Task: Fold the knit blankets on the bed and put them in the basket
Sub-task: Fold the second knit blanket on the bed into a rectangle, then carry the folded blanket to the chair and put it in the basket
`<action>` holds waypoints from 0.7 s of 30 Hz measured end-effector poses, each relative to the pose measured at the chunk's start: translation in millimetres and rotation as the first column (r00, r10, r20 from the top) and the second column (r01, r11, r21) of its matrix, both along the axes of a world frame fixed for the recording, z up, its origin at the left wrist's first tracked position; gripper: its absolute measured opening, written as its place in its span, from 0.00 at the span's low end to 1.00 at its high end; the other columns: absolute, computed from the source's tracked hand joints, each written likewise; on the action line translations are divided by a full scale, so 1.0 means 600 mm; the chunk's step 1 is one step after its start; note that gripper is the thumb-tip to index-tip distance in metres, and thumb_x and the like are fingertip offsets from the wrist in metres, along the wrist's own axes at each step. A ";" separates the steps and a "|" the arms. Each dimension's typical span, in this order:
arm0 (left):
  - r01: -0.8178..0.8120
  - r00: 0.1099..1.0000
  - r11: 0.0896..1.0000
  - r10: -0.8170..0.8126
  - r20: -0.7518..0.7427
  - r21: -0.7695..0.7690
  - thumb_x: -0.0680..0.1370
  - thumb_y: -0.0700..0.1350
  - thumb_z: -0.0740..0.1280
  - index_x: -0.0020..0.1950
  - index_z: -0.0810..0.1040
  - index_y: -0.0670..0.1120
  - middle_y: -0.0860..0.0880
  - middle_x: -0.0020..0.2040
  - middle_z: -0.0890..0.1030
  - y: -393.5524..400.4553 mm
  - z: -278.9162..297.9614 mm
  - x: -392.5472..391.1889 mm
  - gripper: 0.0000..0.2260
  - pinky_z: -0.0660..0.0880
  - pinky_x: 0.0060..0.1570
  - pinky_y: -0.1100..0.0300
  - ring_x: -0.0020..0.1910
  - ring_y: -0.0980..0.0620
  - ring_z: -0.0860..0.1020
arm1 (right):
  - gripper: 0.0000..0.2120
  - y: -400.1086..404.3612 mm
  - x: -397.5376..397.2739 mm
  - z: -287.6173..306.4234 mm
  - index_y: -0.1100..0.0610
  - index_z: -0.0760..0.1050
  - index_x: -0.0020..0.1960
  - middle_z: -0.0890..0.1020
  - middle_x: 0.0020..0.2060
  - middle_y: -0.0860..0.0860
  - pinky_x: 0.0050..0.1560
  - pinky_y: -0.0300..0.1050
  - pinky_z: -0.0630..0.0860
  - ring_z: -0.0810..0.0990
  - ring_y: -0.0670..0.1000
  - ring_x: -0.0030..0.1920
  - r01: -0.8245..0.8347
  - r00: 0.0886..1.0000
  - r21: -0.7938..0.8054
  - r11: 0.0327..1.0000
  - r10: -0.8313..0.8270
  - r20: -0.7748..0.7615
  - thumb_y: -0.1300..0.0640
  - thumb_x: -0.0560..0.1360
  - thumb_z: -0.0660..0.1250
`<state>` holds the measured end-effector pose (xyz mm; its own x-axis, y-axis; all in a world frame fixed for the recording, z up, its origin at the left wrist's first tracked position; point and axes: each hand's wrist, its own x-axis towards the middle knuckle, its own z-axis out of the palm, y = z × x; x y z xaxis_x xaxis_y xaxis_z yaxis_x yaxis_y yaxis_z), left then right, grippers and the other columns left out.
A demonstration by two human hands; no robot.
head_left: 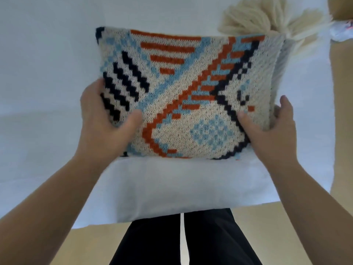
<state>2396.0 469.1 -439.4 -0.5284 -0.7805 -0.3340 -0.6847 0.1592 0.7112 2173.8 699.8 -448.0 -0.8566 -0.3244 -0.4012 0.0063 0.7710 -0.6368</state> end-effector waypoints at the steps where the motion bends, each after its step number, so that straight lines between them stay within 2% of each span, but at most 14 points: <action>1: -0.169 0.985 0.972 0.171 0.001 0.165 0.73 0.56 0.74 0.77 0.59 0.50 0.50 0.68 0.74 -0.019 0.003 -0.020 0.38 0.74 0.63 0.47 0.63 0.52 0.76 | 0.48 -0.013 -0.012 0.009 0.53 0.60 0.77 0.75 0.68 0.50 0.63 0.53 0.77 0.78 0.49 0.62 0.111 0.985 -0.042 0.993 -0.105 0.135 0.36 0.66 0.76; 2: -0.270 0.962 0.914 0.268 0.048 0.304 0.71 0.56 0.76 0.74 0.64 0.48 0.51 0.62 0.79 -0.040 0.010 -0.040 0.37 0.78 0.58 0.48 0.56 0.52 0.81 | 0.45 -0.026 -0.026 0.015 0.54 0.65 0.74 0.79 0.63 0.50 0.59 0.52 0.80 0.81 0.49 0.57 0.161 0.956 -0.065 0.985 -0.139 0.260 0.39 0.64 0.78; 5: -0.320 0.946 0.788 0.294 0.135 0.526 0.69 0.53 0.78 0.60 0.78 0.46 0.49 0.49 0.87 -0.092 0.021 -0.067 0.24 0.83 0.40 0.52 0.45 0.46 0.86 | 0.35 -0.050 -0.070 0.026 0.56 0.74 0.62 0.84 0.54 0.51 0.57 0.56 0.80 0.85 0.54 0.51 0.181 0.849 -0.108 0.978 -0.100 0.519 0.44 0.61 0.80; 7: -0.309 0.946 0.722 0.299 0.124 0.619 0.72 0.50 0.75 0.56 0.79 0.47 0.48 0.48 0.87 -0.089 0.020 -0.060 0.16 0.82 0.38 0.53 0.46 0.46 0.86 | 0.27 -0.050 -0.078 0.028 0.56 0.76 0.60 0.87 0.50 0.52 0.54 0.56 0.81 0.86 0.54 0.48 0.196 0.792 -0.155 0.968 -0.063 0.607 0.49 0.66 0.78; 8: -0.305 0.945 0.693 0.304 0.119 0.653 0.73 0.49 0.74 0.57 0.79 0.46 0.47 0.49 0.87 -0.078 0.019 -0.050 0.15 0.82 0.39 0.52 0.47 0.46 0.86 | 0.25 -0.045 -0.076 0.025 0.56 0.76 0.60 0.87 0.49 0.52 0.52 0.54 0.82 0.87 0.54 0.47 0.191 0.785 -0.166 0.967 -0.049 0.618 0.50 0.67 0.77; 12: -0.308 0.937 0.627 0.331 0.114 0.716 0.72 0.48 0.73 0.63 0.77 0.44 0.44 0.54 0.86 -0.026 0.010 0.017 0.21 0.80 0.52 0.44 0.52 0.42 0.85 | 0.22 -0.008 -0.049 0.013 0.54 0.78 0.59 0.87 0.47 0.51 0.48 0.52 0.82 0.87 0.53 0.45 0.126 0.831 -0.149 0.981 -0.023 0.555 0.50 0.68 0.78; 13: -0.318 0.932 0.621 0.344 0.114 0.717 0.72 0.48 0.73 0.63 0.77 0.44 0.43 0.55 0.86 -0.016 0.008 0.030 0.21 0.79 0.54 0.43 0.53 0.41 0.85 | 0.21 -0.001 -0.045 0.012 0.54 0.78 0.59 0.87 0.47 0.51 0.48 0.51 0.82 0.87 0.53 0.45 0.128 0.820 -0.159 0.979 -0.015 0.572 0.51 0.69 0.77; 15: -0.331 0.921 0.614 0.376 0.103 0.717 0.71 0.50 0.76 0.62 0.78 0.44 0.43 0.55 0.86 0.001 0.006 0.051 0.23 0.81 0.51 0.43 0.52 0.41 0.85 | 0.20 0.007 -0.038 0.018 0.55 0.78 0.59 0.87 0.47 0.53 0.48 0.51 0.82 0.87 0.55 0.47 0.130 0.773 -0.181 0.975 0.015 0.634 0.53 0.69 0.76; 17: -0.317 0.920 0.602 0.382 0.084 0.733 0.62 0.54 0.82 0.63 0.78 0.44 0.43 0.56 0.85 0.008 0.005 0.064 0.33 0.82 0.49 0.42 0.53 0.41 0.85 | 0.21 0.005 -0.035 0.026 0.57 0.78 0.59 0.87 0.48 0.55 0.46 0.52 0.83 0.87 0.57 0.48 0.149 0.722 -0.194 0.970 0.028 0.691 0.55 0.68 0.76; 19: -0.310 0.922 0.582 0.376 0.089 0.751 0.53 0.57 0.84 0.64 0.77 0.44 0.42 0.57 0.85 0.010 0.006 0.076 0.43 0.79 0.54 0.39 0.54 0.39 0.84 | 0.20 -0.004 -0.030 0.034 0.58 0.78 0.59 0.87 0.48 0.56 0.44 0.51 0.84 0.87 0.57 0.47 0.133 0.686 -0.190 0.973 0.048 0.726 0.56 0.68 0.75; 21: -0.332 0.911 0.558 0.400 0.104 0.761 0.50 0.58 0.85 0.64 0.77 0.45 0.42 0.57 0.85 0.014 0.010 0.090 0.46 0.77 0.56 0.39 0.55 0.38 0.84 | 0.18 -0.018 -0.020 0.042 0.57 0.79 0.58 0.87 0.48 0.54 0.46 0.51 0.83 0.87 0.55 0.47 0.052 0.697 -0.192 0.980 0.102 0.710 0.58 0.70 0.76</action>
<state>2450.2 477.2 -433.2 -0.3041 -0.4038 -0.8628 -0.5013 -0.7024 0.5054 2161.8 689.0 -422.9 -0.3264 -0.4739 -0.8178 0.5002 0.6475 -0.5749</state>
